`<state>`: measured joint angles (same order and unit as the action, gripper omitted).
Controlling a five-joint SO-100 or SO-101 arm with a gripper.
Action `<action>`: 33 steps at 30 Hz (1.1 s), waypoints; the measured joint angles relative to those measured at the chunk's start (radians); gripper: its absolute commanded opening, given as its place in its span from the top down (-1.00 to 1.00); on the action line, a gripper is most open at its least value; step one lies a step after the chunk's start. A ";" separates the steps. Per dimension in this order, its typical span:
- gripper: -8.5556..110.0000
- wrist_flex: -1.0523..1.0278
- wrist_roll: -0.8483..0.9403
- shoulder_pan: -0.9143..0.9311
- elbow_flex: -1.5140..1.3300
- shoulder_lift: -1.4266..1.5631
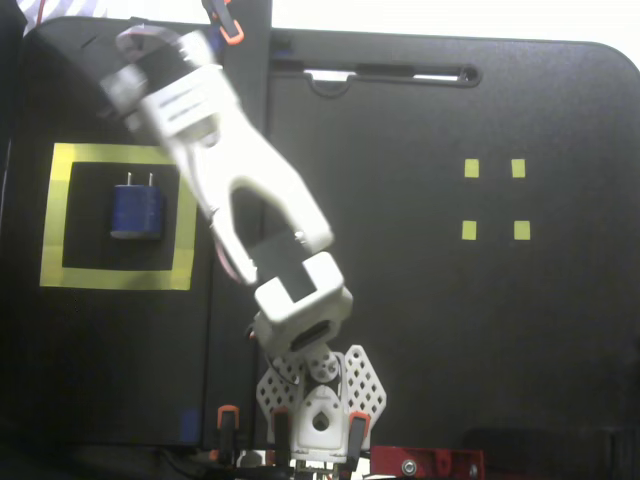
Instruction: Grasp the block and place it in the designated area.
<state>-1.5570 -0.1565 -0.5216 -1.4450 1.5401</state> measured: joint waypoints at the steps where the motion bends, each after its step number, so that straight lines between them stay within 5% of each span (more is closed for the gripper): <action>1: 0.86 0.000 0.003 0.028 0.000 0.000; 19: 0.86 0.002 0.181 0.618 0.000 0.023; 33: 0.86 0.153 0.233 0.666 -0.160 0.216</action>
<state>-1.4036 0.0767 0.1442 -1.6045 1.7564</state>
